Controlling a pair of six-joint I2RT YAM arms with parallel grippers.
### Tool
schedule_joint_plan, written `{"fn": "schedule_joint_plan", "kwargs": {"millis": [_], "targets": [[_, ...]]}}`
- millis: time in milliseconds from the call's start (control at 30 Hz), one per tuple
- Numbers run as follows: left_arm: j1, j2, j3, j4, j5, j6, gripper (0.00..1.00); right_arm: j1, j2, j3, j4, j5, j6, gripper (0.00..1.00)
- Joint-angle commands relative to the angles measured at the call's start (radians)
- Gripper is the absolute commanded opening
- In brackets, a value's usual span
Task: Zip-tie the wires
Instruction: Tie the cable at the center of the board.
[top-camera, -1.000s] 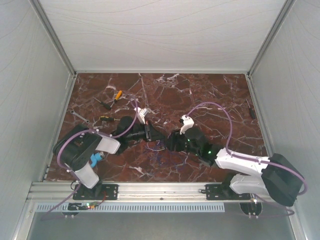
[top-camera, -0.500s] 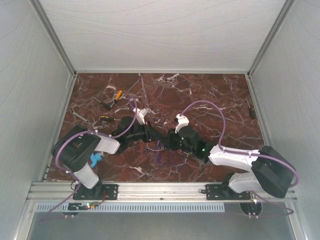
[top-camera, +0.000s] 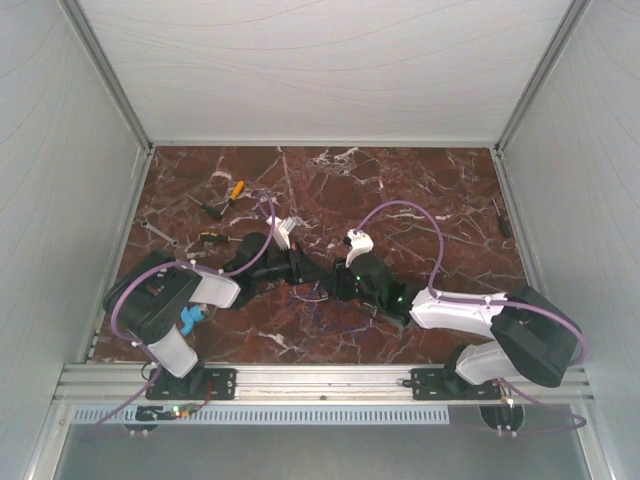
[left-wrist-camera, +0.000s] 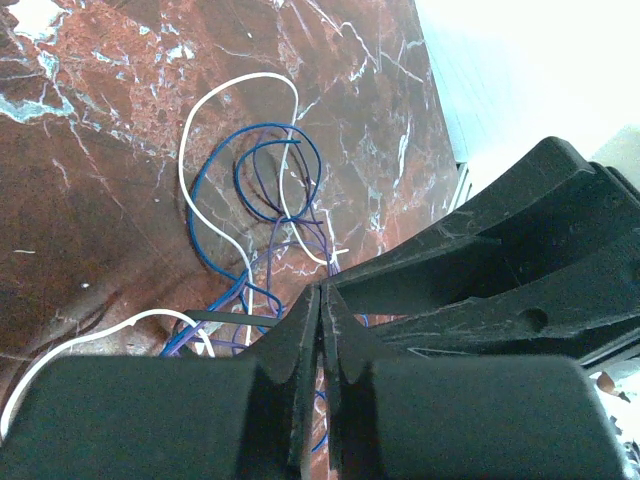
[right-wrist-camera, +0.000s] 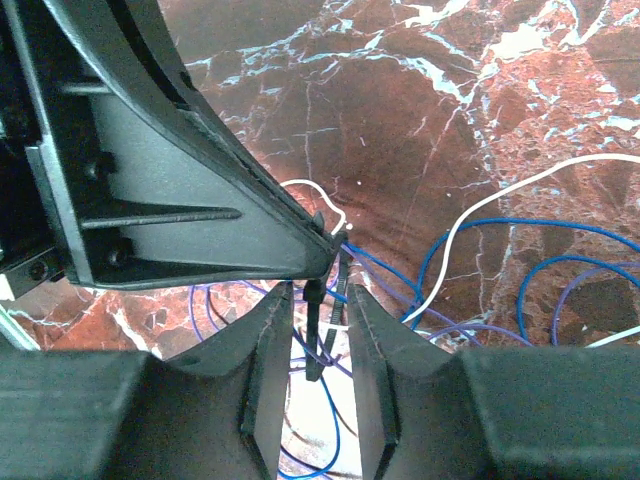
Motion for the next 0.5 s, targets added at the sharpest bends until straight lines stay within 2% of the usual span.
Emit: {"fn": "schedule_joint_plan", "kwargs": {"millis": [0, 367, 467], "targets": [[-0.002, -0.026, 0.038, 0.022, -0.007, -0.001, 0.00, 0.009, 0.018, 0.032, 0.044, 0.066, 0.016, 0.25], [-0.003, -0.032, 0.033, 0.027, -0.002, -0.007, 0.00, 0.029, 0.045, 0.024, 0.120, 0.106, 0.038, 0.19], [-0.003, -0.036, 0.031, 0.028, -0.001, -0.006, 0.00, 0.032, 0.054, 0.027, 0.123, 0.118, 0.038, 0.12]]}}
